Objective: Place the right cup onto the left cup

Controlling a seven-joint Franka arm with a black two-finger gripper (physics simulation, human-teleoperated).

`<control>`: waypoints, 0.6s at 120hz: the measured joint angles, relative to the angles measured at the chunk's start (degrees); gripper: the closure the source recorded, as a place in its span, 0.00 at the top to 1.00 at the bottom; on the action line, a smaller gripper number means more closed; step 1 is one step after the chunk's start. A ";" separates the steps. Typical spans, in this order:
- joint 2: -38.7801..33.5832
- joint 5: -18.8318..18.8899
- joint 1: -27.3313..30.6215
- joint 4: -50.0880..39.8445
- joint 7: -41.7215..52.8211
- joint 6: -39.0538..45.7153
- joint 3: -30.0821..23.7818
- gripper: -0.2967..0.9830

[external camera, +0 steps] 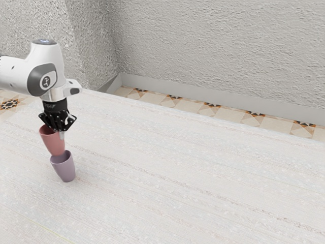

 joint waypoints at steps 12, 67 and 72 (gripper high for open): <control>0.18 0.02 -1.73 -0.01 -0.14 0.15 0.01 0.15; -0.10 -0.36 -2.90 -0.27 -0.63 0.25 0.00 0.15; -0.16 -0.38 -2.42 -0.45 -0.66 0.20 0.01 0.15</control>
